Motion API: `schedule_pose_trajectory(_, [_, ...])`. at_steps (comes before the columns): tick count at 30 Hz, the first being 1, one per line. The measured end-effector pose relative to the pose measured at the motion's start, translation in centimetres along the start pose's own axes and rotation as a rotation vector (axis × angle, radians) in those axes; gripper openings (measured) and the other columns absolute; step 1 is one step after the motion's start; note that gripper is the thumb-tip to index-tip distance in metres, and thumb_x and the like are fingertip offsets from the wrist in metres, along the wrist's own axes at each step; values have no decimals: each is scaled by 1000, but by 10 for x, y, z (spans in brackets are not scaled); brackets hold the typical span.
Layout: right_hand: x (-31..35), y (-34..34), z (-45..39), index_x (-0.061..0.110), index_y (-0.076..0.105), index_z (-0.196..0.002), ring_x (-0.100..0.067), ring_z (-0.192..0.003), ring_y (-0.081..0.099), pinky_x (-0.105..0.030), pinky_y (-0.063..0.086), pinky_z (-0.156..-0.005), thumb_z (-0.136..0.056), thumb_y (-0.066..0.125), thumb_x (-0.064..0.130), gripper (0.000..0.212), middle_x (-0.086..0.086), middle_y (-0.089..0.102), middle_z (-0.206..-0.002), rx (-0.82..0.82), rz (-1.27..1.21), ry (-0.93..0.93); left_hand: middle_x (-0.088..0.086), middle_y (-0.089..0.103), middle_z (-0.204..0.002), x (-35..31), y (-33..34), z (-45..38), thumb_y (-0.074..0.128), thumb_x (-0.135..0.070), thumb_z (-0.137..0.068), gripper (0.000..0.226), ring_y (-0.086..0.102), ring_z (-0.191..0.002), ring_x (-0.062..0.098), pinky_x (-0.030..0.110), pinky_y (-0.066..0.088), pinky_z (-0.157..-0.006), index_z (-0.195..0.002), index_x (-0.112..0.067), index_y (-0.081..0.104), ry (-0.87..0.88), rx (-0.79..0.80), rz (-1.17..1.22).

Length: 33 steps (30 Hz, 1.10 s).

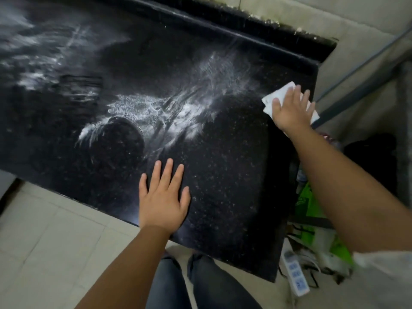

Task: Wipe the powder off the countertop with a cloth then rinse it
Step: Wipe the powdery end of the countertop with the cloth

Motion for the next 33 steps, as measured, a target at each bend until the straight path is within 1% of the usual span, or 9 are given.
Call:
schedule_pose_trajectory(6, [95, 18, 2, 9, 1, -148, -26, -144, -9, -42, -5, -115, -99, 17, 42, 61, -5, -6, -157, 32, 85, -262, 11, 36, -145, -2, 2, 0, 21, -42, -87, 59, 17, -134, 19, 40, 3, -105, -135, -17, 44, -12, -8, -13])
schedule_pose_trajectory(9, [120, 39, 61, 11, 2, -149, -24, -144, -6, -39, -4, -116, -99, 21, 42, 62, -5, -4, -157, 94, 110, -524, 12, 40, -142, -1, 3, 0, 24, -40, -87, 58, 30, -134, 28, 41, 6, -104, -133, -15, 47, -14, -1, -5])
schedule_pose_trajectory(12, [87, 43, 128, 5, 28, -144, -29, -140, 25, -42, 20, -113, -92, 21, 46, 67, -12, 24, -152, 72, 109, -691, 17, 48, -135, -3, 0, 1, 30, -36, -86, 54, 43, -125, 37, 43, 12, -100, -127, -10, 54, 16, -45, -28])
schedule_pose_trajectory(16, [0, 42, 136, 15, 1, -149, -23, -145, -3, -36, 1, -116, -70, -10, 57, 90, -3, -4, -157, 187, 183, -475, 19, 56, -126, -7, -6, 0, 33, -34, -84, 52, 51, -117, 40, 52, 34, -100, -119, -7, 60, 43, -96, -51])
schedule_pose_trajectory(18, [-22, 27, 107, 13, 0, -149, -25, -144, -5, -38, 0, -116, -83, 1, 58, 80, -5, -5, -157, 133, 141, -326, 18, 60, -122, -11, -10, -3, 31, -35, -87, 50, 50, -119, 35, 55, 37, -96, -115, -7, 63, 123, -104, -93])
schedule_pose_trajectory(21, [-23, 9, 48, 7, 7, -148, -29, -144, 0, -43, 5, -114, -99, 26, 38, 61, -9, 1, -157, 38, 92, -186, 16, 58, -124, -16, -12, -12, 13, -39, -98, 59, 36, -122, 26, 47, 22, -99, -118, -8, 59, 259, -99, -64])
schedule_pose_trajectory(25, [4, -7, -25, 8, 2, -148, -25, -144, -8, -43, -3, -116, -99, 18, 40, 61, -7, -4, -157, 30, 27, -42, 13, 56, -128, -29, -8, -34, 8, -40, -98, 49, 33, -125, 24, 43, 21, -101, -125, -16, 42, 368, -59, -27])
schedule_pose_trajectory(29, [68, -2, -48, 7, -2, -148, -23, -144, -12, -42, -7, -116, -99, 16, 42, 62, -6, -9, -157, 46, 50, -143, 11, 52, -133, -39, 1, -49, 9, -40, -97, 48, 30, -128, 23, 41, 16, -106, -127, -18, 39, 501, -40, -62])
schedule_pose_trajectory(33, [123, 22, 5, 11, -2, -148, -22, -144, -10, -40, -7, -115, -99, 16, 41, 61, -5, -9, -157, 93, 104, -462, 11, 50, -135, -37, 3, -49, 31, -36, -90, 43, 29, -129, 22, 35, 8, -108, -128, -19, 38, 494, -41, -33])
Point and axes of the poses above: each hand's wrist, its own z-axis away from the middle knuckle, its own y-axis out of the palm, x = y × z, the point moved 7 cm from there along -z, towards the middle knuckle
